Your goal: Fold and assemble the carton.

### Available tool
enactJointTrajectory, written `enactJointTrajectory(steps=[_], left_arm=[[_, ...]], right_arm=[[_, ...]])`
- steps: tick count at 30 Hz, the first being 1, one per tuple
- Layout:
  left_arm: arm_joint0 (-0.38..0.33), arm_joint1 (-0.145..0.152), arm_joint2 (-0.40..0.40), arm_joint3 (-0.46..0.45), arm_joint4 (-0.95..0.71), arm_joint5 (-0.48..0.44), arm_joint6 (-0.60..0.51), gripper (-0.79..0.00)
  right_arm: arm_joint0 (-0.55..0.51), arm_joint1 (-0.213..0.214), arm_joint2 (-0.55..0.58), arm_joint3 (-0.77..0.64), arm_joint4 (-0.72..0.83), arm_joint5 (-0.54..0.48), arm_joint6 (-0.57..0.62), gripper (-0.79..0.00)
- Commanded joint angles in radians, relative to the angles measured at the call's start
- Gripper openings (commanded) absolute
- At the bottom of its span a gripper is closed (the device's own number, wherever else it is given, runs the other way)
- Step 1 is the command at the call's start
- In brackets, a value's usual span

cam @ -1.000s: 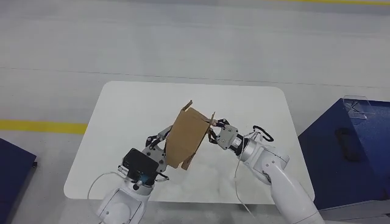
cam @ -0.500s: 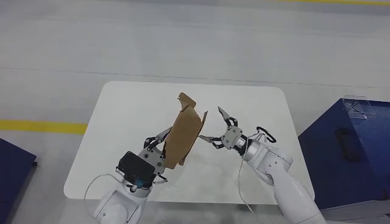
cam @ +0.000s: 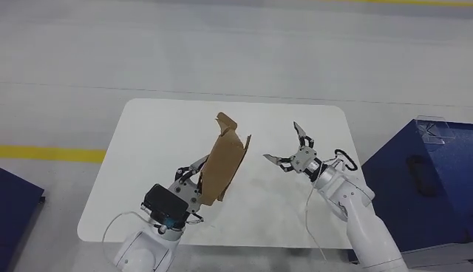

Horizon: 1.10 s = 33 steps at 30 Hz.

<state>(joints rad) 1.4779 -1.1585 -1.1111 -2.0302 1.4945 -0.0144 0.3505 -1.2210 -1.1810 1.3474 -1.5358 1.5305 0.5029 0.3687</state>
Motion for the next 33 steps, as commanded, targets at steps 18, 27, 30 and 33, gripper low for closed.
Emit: enactJointTrajectory(steps=[18,27,30,33], left_arm=[[-0.200,-0.028,-0.173,0.152,-1.672,0.283,-0.976,-0.785],[-0.317,-0.037,-0.078,0.355,-1.893,0.492,-1.247,-0.785],[-0.350,-0.039,-0.054,0.392,-1.906,0.519,-1.288,-0.785],[-0.350,-0.039,-0.054,0.392,-1.906,0.519,-1.288,-0.785]], right_arm=[[-0.096,0.020,0.118,-0.192,-0.247,-0.218,0.347,0.000],[-0.130,0.013,0.092,-0.229,-0.386,-0.402,0.345,0.000],[-0.131,0.010,0.082,-0.223,-0.333,-0.357,0.297,0.000],[-0.131,0.010,0.082,-0.223,-0.333,-0.357,0.297,0.000]])
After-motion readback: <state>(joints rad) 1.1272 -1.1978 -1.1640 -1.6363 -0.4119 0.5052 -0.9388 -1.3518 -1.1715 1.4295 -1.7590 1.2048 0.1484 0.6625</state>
